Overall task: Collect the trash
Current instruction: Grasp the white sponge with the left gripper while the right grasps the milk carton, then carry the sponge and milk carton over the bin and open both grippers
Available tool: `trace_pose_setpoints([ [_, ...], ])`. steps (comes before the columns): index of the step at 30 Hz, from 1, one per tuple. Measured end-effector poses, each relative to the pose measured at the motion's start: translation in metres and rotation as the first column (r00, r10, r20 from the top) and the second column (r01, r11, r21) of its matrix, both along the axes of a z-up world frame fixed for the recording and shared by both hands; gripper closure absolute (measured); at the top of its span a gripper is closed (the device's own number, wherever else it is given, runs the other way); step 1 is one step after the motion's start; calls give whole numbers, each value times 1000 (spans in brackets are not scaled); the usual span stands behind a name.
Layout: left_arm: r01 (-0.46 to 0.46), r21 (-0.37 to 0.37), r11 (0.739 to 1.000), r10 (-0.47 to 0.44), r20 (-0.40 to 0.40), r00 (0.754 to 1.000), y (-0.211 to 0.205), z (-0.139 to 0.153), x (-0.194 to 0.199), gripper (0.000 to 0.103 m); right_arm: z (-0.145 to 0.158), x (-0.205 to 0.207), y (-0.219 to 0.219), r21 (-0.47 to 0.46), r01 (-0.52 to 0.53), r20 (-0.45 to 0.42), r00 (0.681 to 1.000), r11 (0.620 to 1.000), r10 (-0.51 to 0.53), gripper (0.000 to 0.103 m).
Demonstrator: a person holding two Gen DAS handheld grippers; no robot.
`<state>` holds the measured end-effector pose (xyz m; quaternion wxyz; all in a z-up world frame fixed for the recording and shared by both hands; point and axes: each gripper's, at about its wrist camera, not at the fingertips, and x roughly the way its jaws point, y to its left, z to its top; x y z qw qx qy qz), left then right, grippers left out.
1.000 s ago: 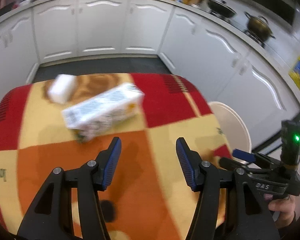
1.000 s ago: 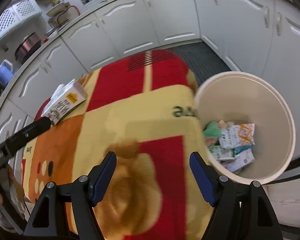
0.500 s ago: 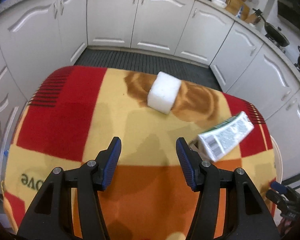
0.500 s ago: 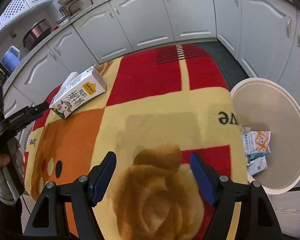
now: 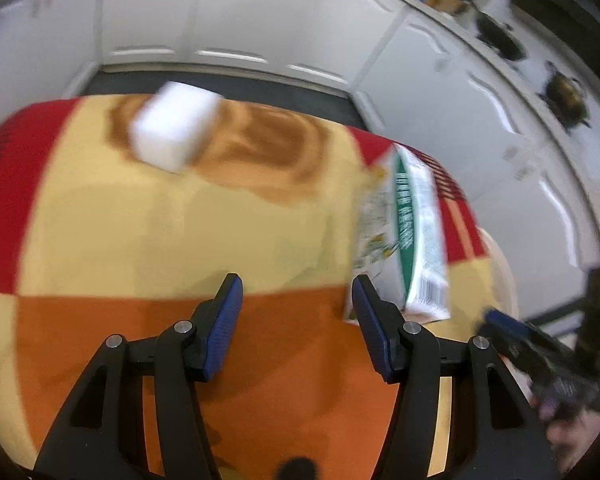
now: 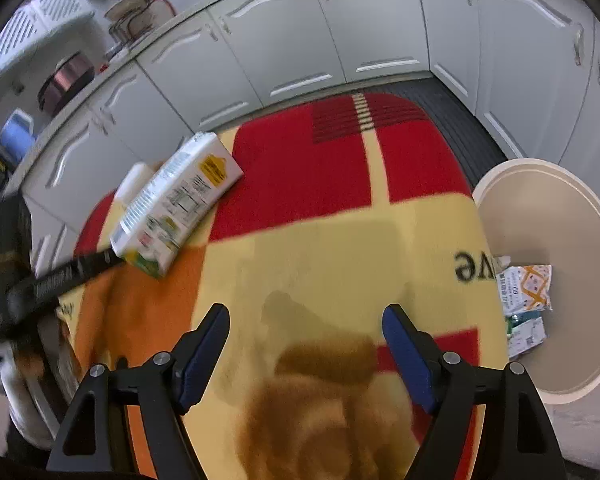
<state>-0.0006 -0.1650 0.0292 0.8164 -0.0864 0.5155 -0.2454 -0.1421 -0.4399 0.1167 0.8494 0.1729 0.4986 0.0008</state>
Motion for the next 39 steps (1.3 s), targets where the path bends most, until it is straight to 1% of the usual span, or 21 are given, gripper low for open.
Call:
trace_pose_setpoints([
  [1, 32, -12, 999, -32, -2, 999, -3, 3, -3, 47, 1, 3, -1, 14, 12, 4, 1000, 1000, -12, 26],
  [3, 45, -5, 999, -45, 16, 999, -2, 9, -5, 47, 3, 8, -1, 37, 29, 9, 1000, 999, -29, 23],
  [6, 7, -1, 1000, -7, 43, 999, 18, 19, 1, 47, 6, 18, 5, 66, 31, 13, 999, 997, -32, 22],
  [7, -17, 13, 1000, 17, 60, 998, 27, 22, 4, 47, 6, 20, 7, 69, 27, 14, 999, 997, -28, 22],
  [8, -37, 29, 999, 34, 76, 997, 32, 23, 7, 43, 7, 24, 11, 72, 22, 17, 1000, 997, -23, 21],
  [10, -75, 56, 996, 69, 97, 993, 46, 25, 19, 38, 8, 34, 19, 80, 12, 22, 1000, 997, -14, 21],
  [13, -113, 74, 991, 104, 112, 988, 60, 26, 37, 36, 9, 46, 28, 94, 3, 23, 1000, 996, -5, 19],
  [14, -119, 83, 989, 108, 117, 987, 63, 24, 42, 34, 9, 49, 31, 98, 2, 22, 1000, 995, -4, 19],
  [16, -122, 99, 988, 109, 125, 986, 65, 22, 54, 34, 9, 57, 38, 108, 0, 21, 1000, 994, -2, 19],
  [19, -94, 135, 986, 75, 141, 987, 61, 18, 68, 33, 10, 67, 46, 117, 1, 29, 1000, 993, -4, 18],
  [21, -84, 168, 982, 61, 139, 988, 55, 14, 76, 33, 10, 72, 51, 116, 1, 33, 999, 993, -5, 14],
  [24, -94, 186, 978, 71, 128, 989, 48, 8, 92, 33, 9, 83, 61, 101, -11, 23, 1000, 995, 8, 14],
  [28, -127, 173, 977, 109, 111, 988, 42, 0, 111, 33, -2, 96, 73, 64, -20, -12, 1000, 998, 20, 14],
  [30, -126, 163, 978, 114, 84, 990, 44, -6, 114, 37, -12, 101, 77, 51, -28, -36, 999, 998, 30, 15],
  [31, -122, 160, 980, 111, 77, 991, 43, -7, 115, 51, -15, 102, 77, 52, -36, -41, 998, 998, 39, 17],
  [32, -119, 166, 979, 107, 76, 991, 42, -8, 114, 67, -17, 102, 77, 43, -45, -36, 998, 998, 46, 27],
  [33, -117, 179, 977, 103, 82, 991, 42, -7, 111, 66, -16, 100, 77, 12, -49, -23, 999, 999, 49, 42],
  [34, -115, 176, 978, 99, 96, 990, 43, -6, 107, 67, -15, 98, 77, 3, -57, -6, 998, 998, 57, 47],
  [35, -113, 171, 979, 96, 105, 990, 44, -4, 103, 67, -12, 95, 76, 10, -65, 8, 998, 998, 65, 56],
  [36, -110, 167, 980, 92, 111, 990, 44, -2, 98, 68, -10, 92, 74, 6, -68, 10, 998, 998, 68, 60],
  [39, -98, 131, 987, 78, 149, 986, 45, 11, 72, 68, -2, 82, 69, -9, -83, 37, 996, 997, 83, 62],
])
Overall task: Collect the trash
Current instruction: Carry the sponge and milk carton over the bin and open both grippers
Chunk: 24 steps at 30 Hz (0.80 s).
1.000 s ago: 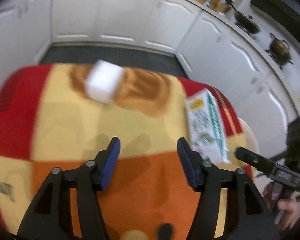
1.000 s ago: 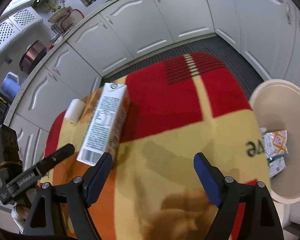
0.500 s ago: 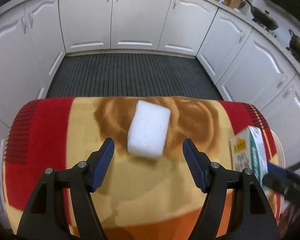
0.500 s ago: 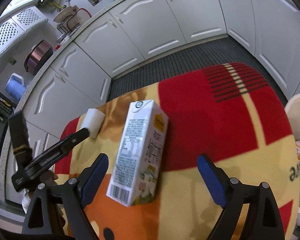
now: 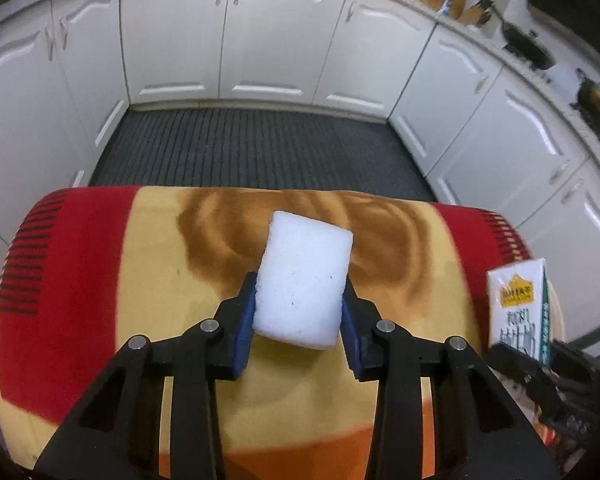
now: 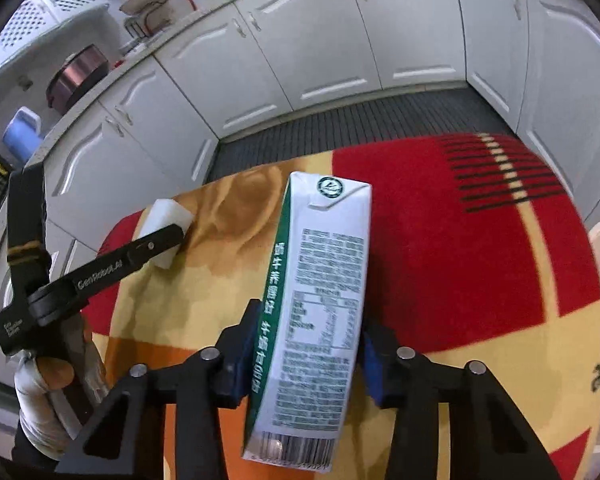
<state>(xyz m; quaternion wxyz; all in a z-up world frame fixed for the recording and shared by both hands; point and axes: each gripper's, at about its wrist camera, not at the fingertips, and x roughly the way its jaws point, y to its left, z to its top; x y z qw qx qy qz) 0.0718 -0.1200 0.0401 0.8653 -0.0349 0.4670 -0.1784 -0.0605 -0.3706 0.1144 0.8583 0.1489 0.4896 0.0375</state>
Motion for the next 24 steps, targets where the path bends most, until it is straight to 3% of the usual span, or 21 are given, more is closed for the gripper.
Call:
trace_pose_setpoints([
  [14, 128, -21, 992, -126, 70, 990, -49, 30, -123, 68, 40, -95, -34, -16, -8, 77, 997, 1000, 10, 64],
  [24, 207, 2, 978, -206, 106, 973, -99, 44, -172, 68, 51, -148, -64, 2, 55, 103, 993, 998, -55, 64],
])
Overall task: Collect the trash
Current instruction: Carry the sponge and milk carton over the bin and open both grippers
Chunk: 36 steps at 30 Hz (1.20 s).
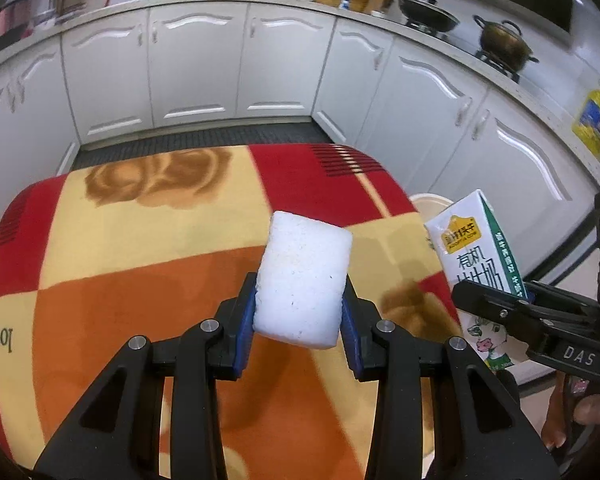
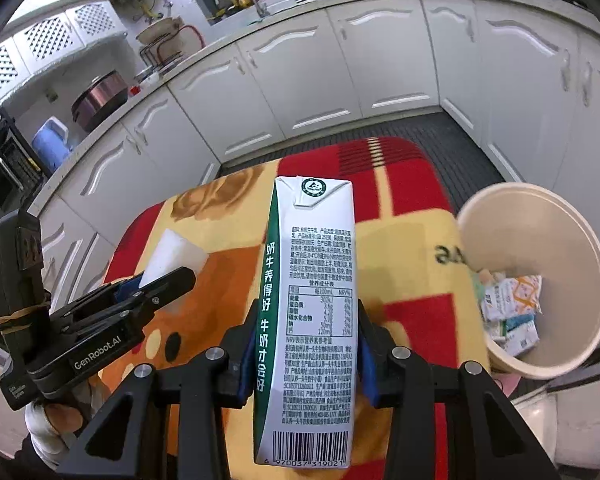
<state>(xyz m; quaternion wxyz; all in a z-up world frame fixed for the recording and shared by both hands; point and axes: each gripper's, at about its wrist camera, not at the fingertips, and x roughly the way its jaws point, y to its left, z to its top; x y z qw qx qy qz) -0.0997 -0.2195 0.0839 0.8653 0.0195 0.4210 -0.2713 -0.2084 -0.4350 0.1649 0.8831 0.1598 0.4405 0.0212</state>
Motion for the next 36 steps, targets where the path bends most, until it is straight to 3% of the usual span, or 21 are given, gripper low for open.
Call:
trace_pose_setpoints([
  [18, 149, -20, 989, -149, -26, 988, -83, 3, -17, 68, -1, -43, -83, 37, 164, 6, 986, 986, -165, 64],
  [36, 292, -12, 956, -291, -126, 948, -196, -26, -5, 68, -33, -44, -178, 25, 322, -69, 945, 946, -320, 64],
])
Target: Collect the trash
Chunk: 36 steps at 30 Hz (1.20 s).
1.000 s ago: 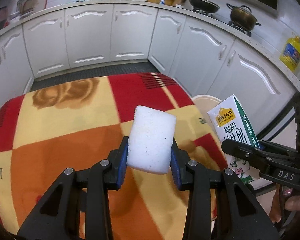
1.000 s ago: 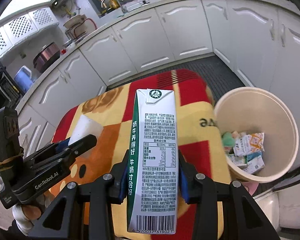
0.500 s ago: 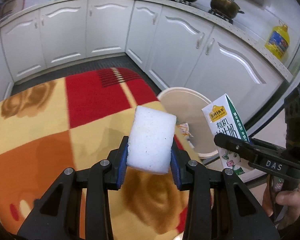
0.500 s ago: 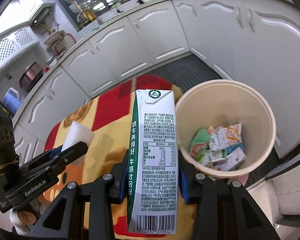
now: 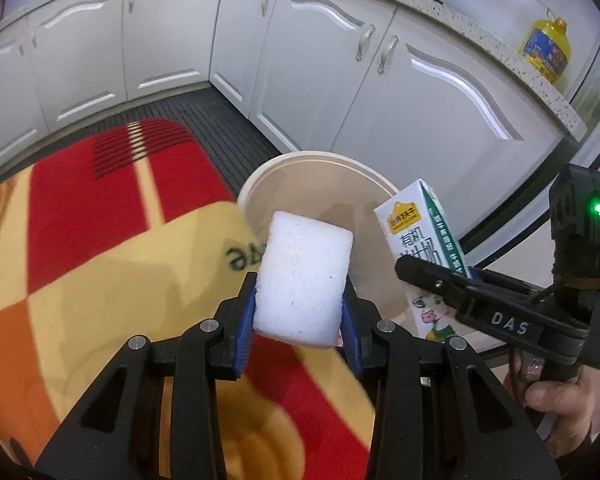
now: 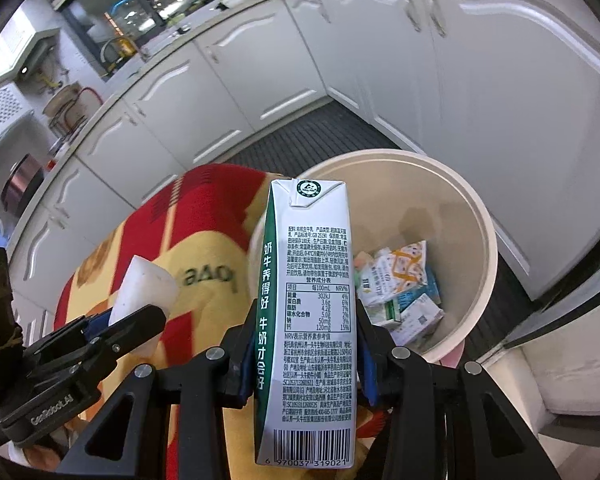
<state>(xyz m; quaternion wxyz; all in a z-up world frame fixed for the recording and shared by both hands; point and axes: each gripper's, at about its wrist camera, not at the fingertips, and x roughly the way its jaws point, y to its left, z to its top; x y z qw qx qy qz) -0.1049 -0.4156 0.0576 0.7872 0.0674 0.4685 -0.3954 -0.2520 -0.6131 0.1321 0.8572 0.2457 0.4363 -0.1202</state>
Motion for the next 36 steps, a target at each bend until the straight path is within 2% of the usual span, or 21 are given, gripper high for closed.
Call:
trace_pose_setpoints([
  [7, -2, 31, 1000, 2, -6, 1000, -31, -12, 13, 67, -15, 13, -25, -13, 35, -32, 999, 999, -36, 64],
  [13, 2, 44, 999, -1, -13, 1000, -43, -22, 19, 66, -27, 20, -39, -2, 49, -50, 998, 999, -49, 64],
  [18, -3, 44, 999, 4, -28, 1000, -44, -29, 24, 55, -32, 24, -45, 6, 55, -55, 997, 998, -55, 62],
  [19, -4, 43, 999, 6, -32, 999, -44, -30, 25, 47, -32, 24, -45, 5, 56, -56, 997, 998, -56, 61],
  [20, -3, 35, 999, 4, -37, 999, -44, -30, 25, 43, -33, 23, -45, 8, 57, -50, 997, 998, -56, 54],
  [21, 3, 20, 1000, -2, -45, 999, -43, -31, 26, 42, -33, 21, -45, 13, 58, -41, 997, 998, -58, 50],
  [24, 7, 9, 1000, -7, -49, 999, -43, -30, 25, 39, -34, 19, -46, 19, 65, -35, 997, 998, -64, 49],
  [32, -27, 14, 1000, 27, 32, 999, -32, -20, 15, 39, -31, 5, -37, 3, 63, -25, 998, 998, -63, 49],
  [36, -72, 9, 997, 71, 73, 995, -23, -13, 9, 39, -28, -3, -27, -43, 61, -24, 998, 997, -62, 45],
])
